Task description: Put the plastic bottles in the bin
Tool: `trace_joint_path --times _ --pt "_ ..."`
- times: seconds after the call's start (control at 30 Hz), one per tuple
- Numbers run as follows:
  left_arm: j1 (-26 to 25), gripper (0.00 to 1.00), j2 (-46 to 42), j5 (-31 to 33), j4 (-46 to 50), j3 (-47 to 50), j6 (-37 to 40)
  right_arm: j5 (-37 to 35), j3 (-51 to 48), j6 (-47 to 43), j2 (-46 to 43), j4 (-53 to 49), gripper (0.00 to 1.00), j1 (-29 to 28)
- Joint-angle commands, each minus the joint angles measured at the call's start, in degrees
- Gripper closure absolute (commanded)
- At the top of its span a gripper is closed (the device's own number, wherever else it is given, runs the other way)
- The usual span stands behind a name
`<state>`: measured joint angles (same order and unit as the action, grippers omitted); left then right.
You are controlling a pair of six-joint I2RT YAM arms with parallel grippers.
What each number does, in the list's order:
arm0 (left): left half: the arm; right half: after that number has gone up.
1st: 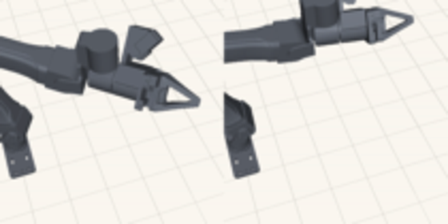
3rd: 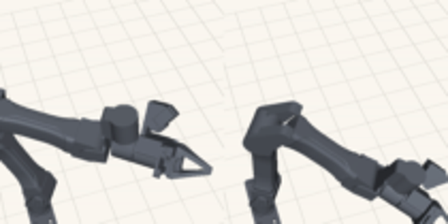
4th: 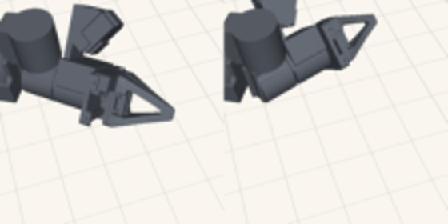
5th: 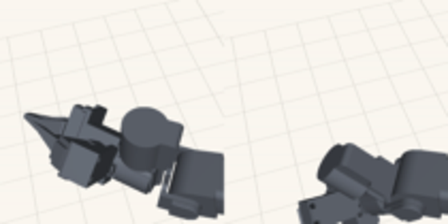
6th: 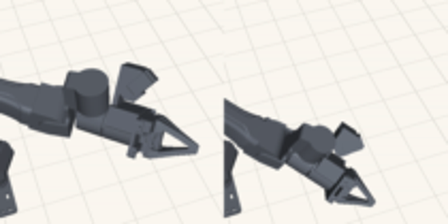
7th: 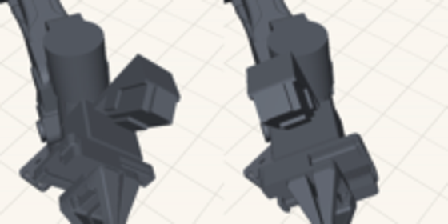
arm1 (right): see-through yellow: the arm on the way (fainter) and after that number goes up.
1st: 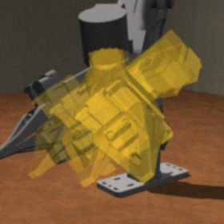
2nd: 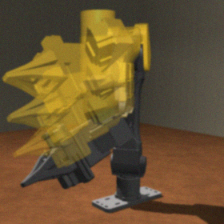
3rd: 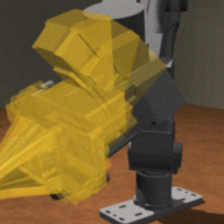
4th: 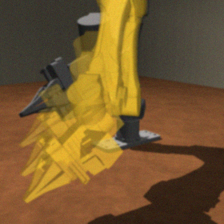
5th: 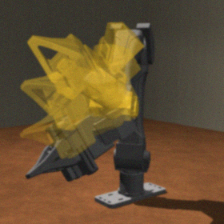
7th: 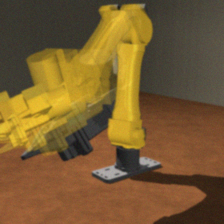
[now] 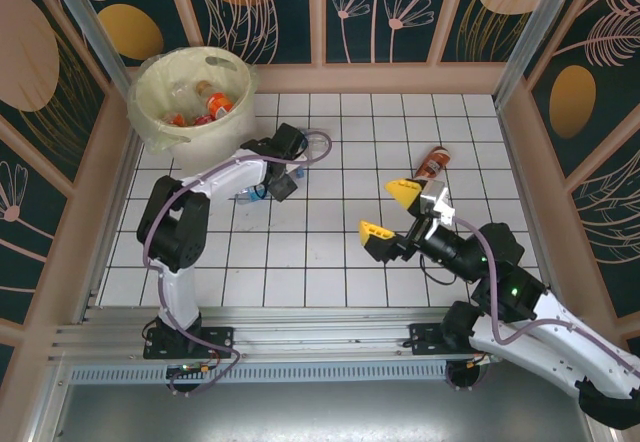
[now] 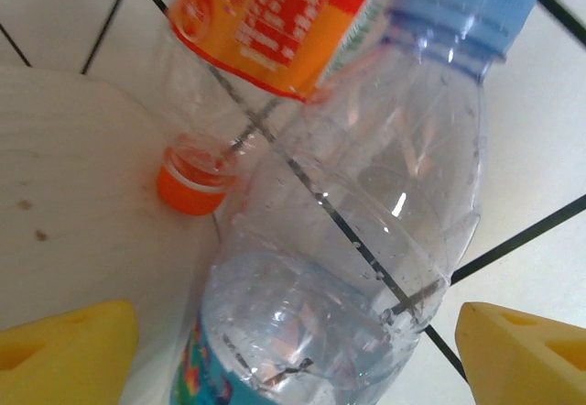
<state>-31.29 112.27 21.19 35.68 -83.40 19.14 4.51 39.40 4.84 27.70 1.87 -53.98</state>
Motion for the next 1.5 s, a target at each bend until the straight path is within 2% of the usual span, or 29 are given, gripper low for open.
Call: trace_joint_path --times 0.0,0.1,0.43,0.5,0.6,0.9,1.03,1.13,1.37,1.47 --pt "-0.07 0.11 1.48 1.58 2.83 -1.68 0.55 -0.65 -0.58 0.52 -1.22 -0.51 0.01 0.29" --pt "0.0 0.13 2.4 1.85 3.36 -1.6 0.0 -0.73 -0.56 0.61 -1.41 -0.67 0.01 0.29" --pt "-0.07 0.25 3.89 -4.92 8.57 -1.94 -8.85 -0.95 -0.78 0.98 -1.69 -1.23 0.01 0.3" --pt "-0.04 0.25 3.04 -7.35 9.41 -1.54 -11.1 -1.0 -0.88 1.05 -1.61 -1.03 0.01 0.29" --pt "-0.09 0.18 1.32 -10.61 10.48 -0.1 -14.14 -1.09 -1.05 1.09 -1.6 -0.7 0.01 0.29" --pt "-0.13 0.13 -2.72 -13.33 11.19 6.05 -22.9 -1.07 -1.6 1.21 -1.47 -0.11 0.01 0.3" --pt "-0.7 0.21 -3.8 -15.58 10.59 7.61 -24.65 -1.0 -1.69 1.22 -1.51 0.03 0.01 0.32" --pt "-0.92 0.38 -3.99 -16.34 10.22 7.72 -24.89 -1.0 -1.68 1.25 -1.42 0.01 0.01 0.28" --pt "-1.31 0.4 -8.14 -23.15 6.5 6.78 -25.12 -1.17 -1.78 1.33 -1.42 -0.1 0.01 0.28" --pt "-1.55 0.4 -12.17 -29.81 1.97 6.87 -25.01 -1.09 -1.98 1.55 -1.33 0.57 0.01 0.27"
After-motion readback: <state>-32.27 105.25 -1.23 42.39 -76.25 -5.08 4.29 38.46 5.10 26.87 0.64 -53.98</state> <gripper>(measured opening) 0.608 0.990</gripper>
